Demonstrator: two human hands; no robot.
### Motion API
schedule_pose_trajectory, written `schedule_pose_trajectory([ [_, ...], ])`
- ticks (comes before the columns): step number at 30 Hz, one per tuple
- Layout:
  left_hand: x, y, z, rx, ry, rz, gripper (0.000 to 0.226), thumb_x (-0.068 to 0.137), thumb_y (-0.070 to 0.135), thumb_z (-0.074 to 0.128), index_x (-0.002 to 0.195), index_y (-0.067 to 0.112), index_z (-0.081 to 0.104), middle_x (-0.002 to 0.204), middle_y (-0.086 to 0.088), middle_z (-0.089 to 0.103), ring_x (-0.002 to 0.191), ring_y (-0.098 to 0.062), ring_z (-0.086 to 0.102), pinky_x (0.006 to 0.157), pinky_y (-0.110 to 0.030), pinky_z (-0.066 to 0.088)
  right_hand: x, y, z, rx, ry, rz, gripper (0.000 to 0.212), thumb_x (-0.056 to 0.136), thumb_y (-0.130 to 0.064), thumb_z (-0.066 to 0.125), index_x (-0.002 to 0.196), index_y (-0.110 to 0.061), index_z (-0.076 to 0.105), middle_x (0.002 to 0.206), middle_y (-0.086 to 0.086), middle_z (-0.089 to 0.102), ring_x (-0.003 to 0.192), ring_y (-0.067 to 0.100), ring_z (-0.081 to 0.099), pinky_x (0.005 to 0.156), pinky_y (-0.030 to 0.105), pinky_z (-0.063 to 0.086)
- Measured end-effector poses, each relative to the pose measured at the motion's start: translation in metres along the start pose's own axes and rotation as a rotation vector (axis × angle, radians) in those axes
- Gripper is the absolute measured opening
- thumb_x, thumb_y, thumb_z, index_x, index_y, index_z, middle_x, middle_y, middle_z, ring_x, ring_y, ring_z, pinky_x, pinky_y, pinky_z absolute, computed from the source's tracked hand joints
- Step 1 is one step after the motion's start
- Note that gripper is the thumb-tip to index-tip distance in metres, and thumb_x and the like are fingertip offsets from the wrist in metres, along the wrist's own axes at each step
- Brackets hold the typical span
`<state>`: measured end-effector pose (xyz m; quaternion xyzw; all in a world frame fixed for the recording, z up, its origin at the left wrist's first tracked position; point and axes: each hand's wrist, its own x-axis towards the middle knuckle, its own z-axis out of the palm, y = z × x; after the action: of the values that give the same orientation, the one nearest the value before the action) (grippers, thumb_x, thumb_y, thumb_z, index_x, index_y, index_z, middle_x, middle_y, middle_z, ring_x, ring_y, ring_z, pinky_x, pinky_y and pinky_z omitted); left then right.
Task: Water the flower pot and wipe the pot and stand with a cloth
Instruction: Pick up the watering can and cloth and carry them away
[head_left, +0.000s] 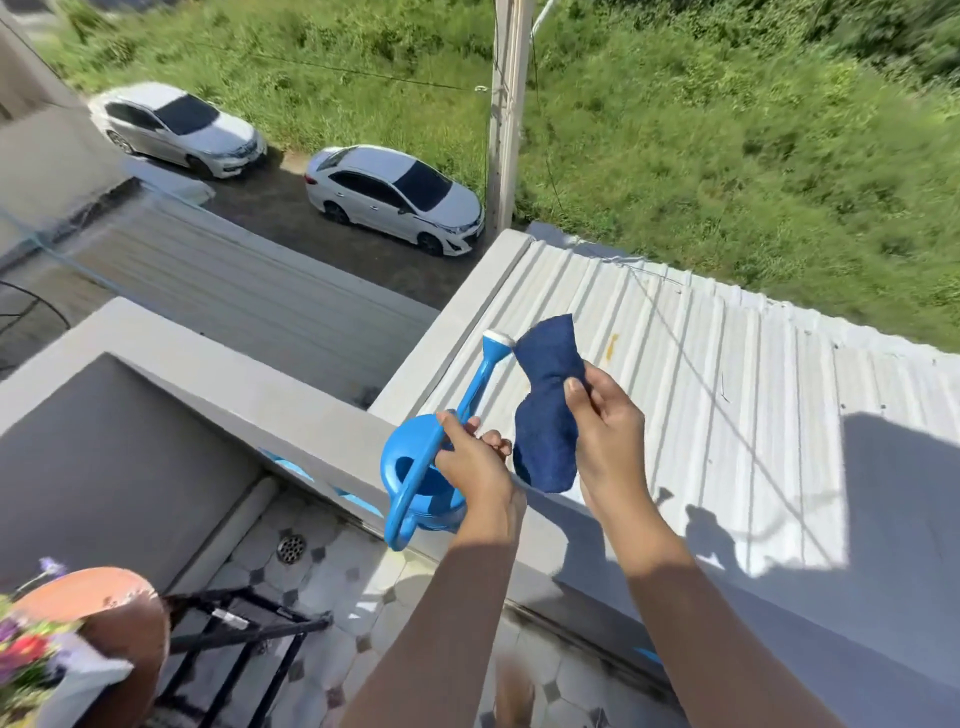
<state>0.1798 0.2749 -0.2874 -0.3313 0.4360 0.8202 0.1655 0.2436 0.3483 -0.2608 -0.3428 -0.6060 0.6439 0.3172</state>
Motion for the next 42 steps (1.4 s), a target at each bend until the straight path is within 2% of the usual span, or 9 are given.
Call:
schedule_pose_trajectory([
  [2, -0.001, 0.001, 0.003, -0.058, -0.004, -0.011, 0.032, 0.097, 0.04, 0.051, 0.085, 0.012, 0.045, 0.059, 0.005, 0.06, 0.036, -0.009, 0.038, 0.041, -0.024, 0.033, 0.005, 0.002, 0.002, 0.0, -0.03, 0.001, 0.021, 0.097, -0.013, 0.059, 0.115, -0.02, 0.068, 0.105, -0.004, 0.075, 0.098, 0.013, 0.07, 0.089, 0.034, 0.055],
  [7, 0.014, 0.005, -0.002, -0.035, -0.021, 0.103, 0.023, 0.097, 0.033, 0.056, 0.087, 0.011, 0.056, 0.081, -0.005, 0.064, 0.04, -0.008, 0.041, 0.041, -0.022, 0.035, 0.01, 0.004, 0.005, 0.003, -0.082, 0.013, 0.019, 0.097, -0.019, 0.058, 0.112, -0.023, 0.069, 0.103, -0.001, 0.075, 0.097, 0.02, 0.07, 0.087, 0.039, 0.055],
  [12, 0.025, 0.032, -0.019, 0.013, -0.036, 0.194, 0.028, 0.1, 0.033, 0.049, 0.079, 0.014, 0.053, 0.071, -0.002, 0.058, 0.037, -0.003, 0.041, 0.037, -0.015, 0.033, 0.012, 0.003, 0.013, 0.003, -0.153, 0.029, 0.024, 0.096, -0.03, 0.053, 0.111, -0.02, 0.068, 0.102, 0.004, 0.074, 0.093, 0.02, 0.069, 0.084, 0.041, 0.055],
  [19, 0.021, 0.087, -0.061, 0.209, -0.073, 0.38, 0.044, 0.1, 0.042, 0.045, 0.073, 0.01, 0.057, 0.047, 0.005, 0.049, 0.036, -0.006, 0.04, 0.037, -0.021, 0.035, -0.006, 0.0, 0.061, 0.045, -0.268, 0.158, 0.025, 0.101, -0.039, 0.044, 0.115, -0.026, 0.06, 0.114, 0.007, 0.069, 0.106, 0.025, 0.069, 0.087, 0.044, 0.057],
  [24, 0.036, 0.134, -0.115, 0.287, 0.033, 0.446, 0.045, 0.101, 0.044, 0.041, 0.068, 0.015, 0.049, 0.044, 0.01, 0.044, 0.036, -0.004, 0.038, 0.039, -0.022, 0.032, -0.04, -0.003, 0.112, 0.043, -0.412, 0.187, 0.024, 0.103, -0.033, 0.043, 0.107, -0.02, 0.063, 0.108, 0.012, 0.068, 0.097, 0.022, 0.065, 0.082, 0.04, 0.054],
  [29, 0.07, 0.171, -0.168, 0.463, 0.128, 0.425, 0.045, 0.102, 0.042, 0.036, 0.067, 0.016, 0.044, 0.053, 0.003, 0.038, 0.034, -0.002, 0.035, 0.039, -0.021, 0.032, -0.065, 0.002, 0.162, 0.011, -0.534, 0.351, 0.031, 0.101, -0.042, 0.047, 0.101, -0.017, 0.066, 0.092, -0.002, 0.068, 0.086, 0.014, 0.065, 0.076, 0.032, 0.052],
  [32, 0.094, 0.181, -0.2, 0.5, 0.142, 0.389, 0.045, 0.102, 0.042, 0.038, 0.065, 0.016, 0.043, 0.052, 0.004, 0.036, 0.039, -0.006, 0.034, 0.04, -0.021, 0.03, -0.075, 0.012, 0.186, 0.031, -0.634, 0.55, 0.039, 0.092, -0.054, 0.059, 0.111, -0.021, 0.068, 0.104, -0.002, 0.075, 0.092, 0.014, 0.072, 0.076, 0.031, 0.057],
  [37, 0.154, 0.193, -0.259, 0.552, 0.18, 0.287, 0.046, 0.1, 0.047, 0.038, 0.069, 0.014, 0.043, 0.055, 0.0, 0.037, 0.043, -0.012, 0.032, 0.038, -0.023, 0.029, -0.09, 0.059, 0.233, 0.012, -0.864, 0.629, 0.054, 0.08, -0.003, 0.07, 0.131, -0.013, 0.055, 0.119, 0.015, 0.067, 0.1, 0.027, 0.068, 0.074, 0.035, 0.057],
  [42, 0.225, 0.183, -0.305, 0.789, 0.194, 0.27, 0.065, 0.092, 0.061, 0.031, 0.075, 0.002, 0.051, 0.066, -0.005, 0.053, 0.061, -0.021, 0.047, 0.06, -0.038, 0.039, -0.105, 0.12, 0.279, -0.288, -0.853, 0.593, 0.064, 0.058, -0.012, 0.074, 0.117, -0.024, 0.056, 0.117, 0.009, 0.07, 0.111, 0.03, 0.067, 0.1, 0.053, 0.051],
])
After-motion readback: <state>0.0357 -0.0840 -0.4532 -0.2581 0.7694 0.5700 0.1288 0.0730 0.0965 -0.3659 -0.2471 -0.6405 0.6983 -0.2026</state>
